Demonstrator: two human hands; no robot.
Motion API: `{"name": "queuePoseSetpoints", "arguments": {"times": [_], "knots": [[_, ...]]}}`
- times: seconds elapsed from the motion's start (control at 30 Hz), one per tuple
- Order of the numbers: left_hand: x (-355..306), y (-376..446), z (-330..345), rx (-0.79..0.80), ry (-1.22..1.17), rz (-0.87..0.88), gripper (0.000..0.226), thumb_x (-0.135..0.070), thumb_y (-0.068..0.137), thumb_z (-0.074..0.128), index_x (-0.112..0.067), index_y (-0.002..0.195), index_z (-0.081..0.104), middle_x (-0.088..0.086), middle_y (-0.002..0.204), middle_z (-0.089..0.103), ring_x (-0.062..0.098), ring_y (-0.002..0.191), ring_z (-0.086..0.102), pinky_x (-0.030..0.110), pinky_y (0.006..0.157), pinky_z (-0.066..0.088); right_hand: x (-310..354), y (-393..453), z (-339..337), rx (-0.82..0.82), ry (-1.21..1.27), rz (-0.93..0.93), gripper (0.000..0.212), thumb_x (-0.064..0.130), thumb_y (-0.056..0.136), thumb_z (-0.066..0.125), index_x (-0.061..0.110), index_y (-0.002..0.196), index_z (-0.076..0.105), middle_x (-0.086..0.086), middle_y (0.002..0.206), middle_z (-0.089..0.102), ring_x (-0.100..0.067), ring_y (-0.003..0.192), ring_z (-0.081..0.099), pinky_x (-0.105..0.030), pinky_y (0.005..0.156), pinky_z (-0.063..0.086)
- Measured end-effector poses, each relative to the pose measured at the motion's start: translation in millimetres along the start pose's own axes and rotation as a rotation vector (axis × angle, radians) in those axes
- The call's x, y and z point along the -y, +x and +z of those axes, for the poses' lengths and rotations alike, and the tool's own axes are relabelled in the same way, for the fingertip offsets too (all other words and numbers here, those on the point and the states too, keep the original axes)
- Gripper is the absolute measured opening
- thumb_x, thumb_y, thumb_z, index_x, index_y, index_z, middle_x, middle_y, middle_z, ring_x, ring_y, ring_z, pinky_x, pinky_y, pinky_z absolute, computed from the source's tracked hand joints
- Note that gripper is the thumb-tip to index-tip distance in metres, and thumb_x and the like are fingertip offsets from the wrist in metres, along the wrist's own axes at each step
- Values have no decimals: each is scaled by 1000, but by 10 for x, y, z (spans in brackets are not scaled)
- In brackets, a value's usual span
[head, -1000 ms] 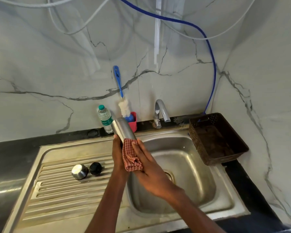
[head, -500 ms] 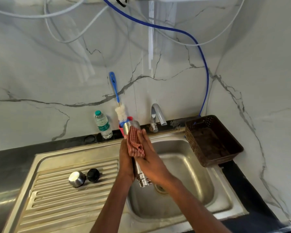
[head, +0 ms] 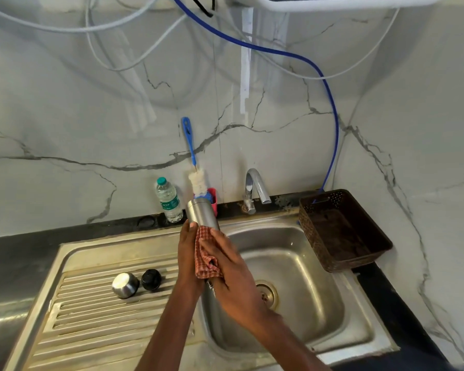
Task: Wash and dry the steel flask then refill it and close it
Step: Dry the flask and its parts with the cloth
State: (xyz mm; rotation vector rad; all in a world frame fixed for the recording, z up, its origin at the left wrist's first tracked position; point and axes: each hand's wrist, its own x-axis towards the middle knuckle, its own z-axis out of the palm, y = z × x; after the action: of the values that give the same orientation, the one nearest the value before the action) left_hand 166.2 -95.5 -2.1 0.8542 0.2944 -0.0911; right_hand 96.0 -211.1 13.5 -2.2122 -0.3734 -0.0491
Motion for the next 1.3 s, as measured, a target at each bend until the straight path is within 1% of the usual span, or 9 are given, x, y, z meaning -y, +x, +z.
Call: {"name": "queuePoseSetpoints", "arguments": {"times": [0.07,0.13,0.3,0.53,0.63,0.77,0.97,1.13,1.3], "knots": [[-6,-94,40,60,26,-55,53,-43,105,52,1,135,58,17,100,73,26,88,74,35,75,64,48,109,16,-17,-11,1,68,24,102,46,44,162,21,27,170,-4,-4,158,-6,-46,129,20],[24,-132,67,98,100,-39,52,-42,111,38,-3,136,61,16,108,76,25,98,75,31,80,63,87,275,-49,-67,87,57,69,25,105,46,49,161,15,27,169,-4,-5,158,5,-44,126,30],[31,-135,196,120,194,-28,58,-56,110,37,-21,153,52,10,144,65,24,135,60,41,114,41,60,545,-220,-64,215,112,68,23,107,49,50,160,16,28,169,0,0,154,15,-35,125,30],[48,-64,-85,22,47,-171,69,-56,102,53,-1,145,54,19,111,72,31,102,72,42,86,60,41,17,-81,93,28,29,71,29,106,47,44,163,7,30,168,-5,1,155,-13,-42,130,13],[49,-90,-116,60,33,-202,72,-55,102,55,0,148,51,20,113,71,33,105,70,44,92,59,49,-45,-44,111,-46,15,72,39,102,42,44,163,2,34,165,-15,-1,154,-22,-45,130,11],[112,-213,-14,128,197,-146,44,-35,111,40,-11,141,60,15,129,72,29,121,68,44,103,51,72,388,-124,-41,-201,39,72,36,104,43,42,164,3,24,169,-10,-13,156,-23,-50,129,2],[11,-215,97,160,134,-208,50,-45,110,42,-16,146,60,19,143,64,36,136,58,52,118,41,-50,818,-288,-97,-94,85,68,46,102,41,38,164,14,21,171,2,-17,158,-13,-55,129,10],[5,-191,62,88,62,-196,67,-61,107,37,-10,149,54,17,132,69,31,125,66,44,107,49,45,295,-105,-18,-10,22,68,31,106,47,45,162,11,28,169,-4,-7,156,-20,-50,130,7],[-95,-96,6,105,15,-206,83,-77,98,32,-5,129,59,18,89,70,29,82,72,40,77,62,-32,-218,32,89,-7,-29,74,26,102,54,39,163,14,29,169,-6,-9,156,-22,-55,129,10]]}}
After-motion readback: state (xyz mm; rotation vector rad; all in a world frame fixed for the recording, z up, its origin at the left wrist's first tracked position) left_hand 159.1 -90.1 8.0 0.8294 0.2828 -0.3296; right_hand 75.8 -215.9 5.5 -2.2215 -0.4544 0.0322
